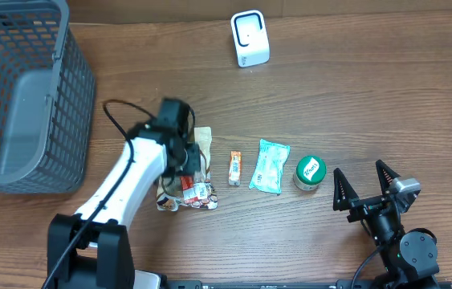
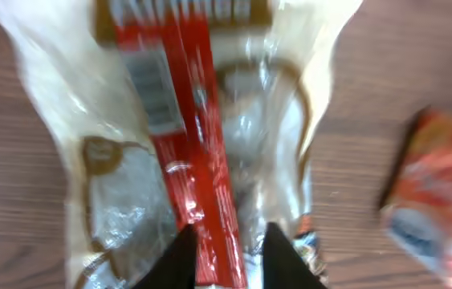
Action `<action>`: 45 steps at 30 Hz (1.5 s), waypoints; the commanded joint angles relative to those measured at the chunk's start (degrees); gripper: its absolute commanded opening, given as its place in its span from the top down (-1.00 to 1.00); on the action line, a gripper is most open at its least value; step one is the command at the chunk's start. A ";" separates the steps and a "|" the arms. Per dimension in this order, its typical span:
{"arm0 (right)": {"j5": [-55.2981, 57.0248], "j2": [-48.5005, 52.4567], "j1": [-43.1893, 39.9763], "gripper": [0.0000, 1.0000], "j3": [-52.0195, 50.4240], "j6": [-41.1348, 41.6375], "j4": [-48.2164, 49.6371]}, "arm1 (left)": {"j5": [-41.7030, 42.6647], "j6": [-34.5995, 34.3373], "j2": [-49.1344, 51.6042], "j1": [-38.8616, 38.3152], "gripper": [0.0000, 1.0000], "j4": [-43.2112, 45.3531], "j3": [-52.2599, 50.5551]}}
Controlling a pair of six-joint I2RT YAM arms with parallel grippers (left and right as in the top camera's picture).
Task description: Scan the item barcode
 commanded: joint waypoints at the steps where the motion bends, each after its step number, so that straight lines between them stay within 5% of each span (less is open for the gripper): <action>1: -0.13 -0.28 -0.15 -1.00 -0.57 -0.24 0.20 | 0.22 1.40 -1.42 2.38 0.54 -3.87 9.55; 9: -0.13 -0.28 -0.15 -1.00 -0.57 -0.24 0.20 | -3.98 1.55 -1.42 9.49 0.38 -6.97 18.16; 15: -0.11 -0.28 -0.15 -1.00 -0.57 -0.24 0.20 | -4.37 1.55 -1.05 15.08 -0.45 -6.64 18.08; 17: -0.13 -0.28 -0.15 -1.00 -0.57 -0.24 0.20 | -4.26 1.57 -0.83 16.24 -1.00 -6.71 18.05; 45: -0.13 -0.28 -0.15 -1.00 -0.57 -0.24 0.20 | -4.22 1.57 -0.70 16.61 -1.00 -6.67 18.03</action>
